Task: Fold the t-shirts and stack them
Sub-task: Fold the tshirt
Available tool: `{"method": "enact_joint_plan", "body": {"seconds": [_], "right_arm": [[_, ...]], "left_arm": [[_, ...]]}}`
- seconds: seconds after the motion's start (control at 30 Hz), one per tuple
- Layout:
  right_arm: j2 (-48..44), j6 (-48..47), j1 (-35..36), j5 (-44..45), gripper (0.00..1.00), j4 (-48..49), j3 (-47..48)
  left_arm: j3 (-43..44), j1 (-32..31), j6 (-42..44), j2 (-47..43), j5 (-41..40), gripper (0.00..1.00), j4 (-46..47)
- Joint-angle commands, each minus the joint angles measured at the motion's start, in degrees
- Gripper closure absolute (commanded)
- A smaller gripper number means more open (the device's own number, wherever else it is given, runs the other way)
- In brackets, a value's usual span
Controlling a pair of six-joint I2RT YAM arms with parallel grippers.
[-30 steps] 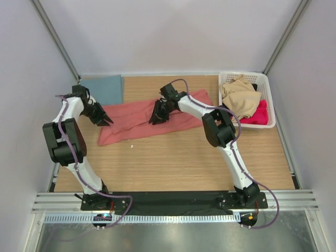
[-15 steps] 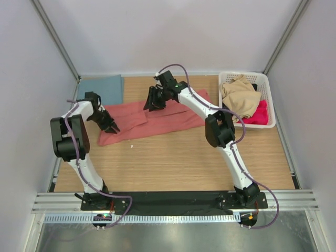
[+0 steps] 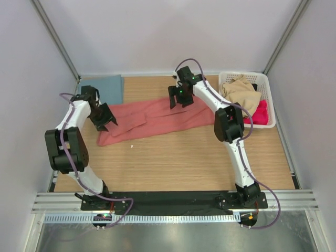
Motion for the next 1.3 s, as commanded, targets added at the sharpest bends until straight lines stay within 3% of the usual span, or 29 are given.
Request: {"method": "enact_joint_plan", "body": {"seconds": [0.0, 0.17, 0.33, 0.67, 1.13, 1.27], "right_arm": [[-5.88, -11.75, -2.43, 5.67, 0.24, -2.26, 0.28], [-6.94, -18.08, -3.58, 4.09, 0.2, -1.2, -0.51], [-8.43, -19.85, -3.58, 9.88, 0.19, -0.41, -3.58], [-7.11, -25.29, -3.84, 13.66, 0.2, 0.12, -6.4], [-13.26, -26.09, -3.05, 6.99, 0.2, 11.88, -18.25], [-13.71, -25.56, -1.56, 5.58, 0.18, 12.25, -16.6]], "left_arm": [[1.36, -2.12, 1.22, -8.76, -2.04, 0.43, -3.78], [-4.7, -5.81, -1.32, -20.71, -1.86, 0.41, -5.1], [-12.17, -12.39, -5.46, -27.57, -1.69, 0.41, -3.61], [-12.8, -22.33, -9.68, -28.64, -2.39, 0.41, -3.96], [-11.92, -23.83, -11.87, -29.96, -4.68, 0.38, -6.25], [-12.19, -23.75, -13.89, -29.43, -3.62, 0.37, -4.22]]}}
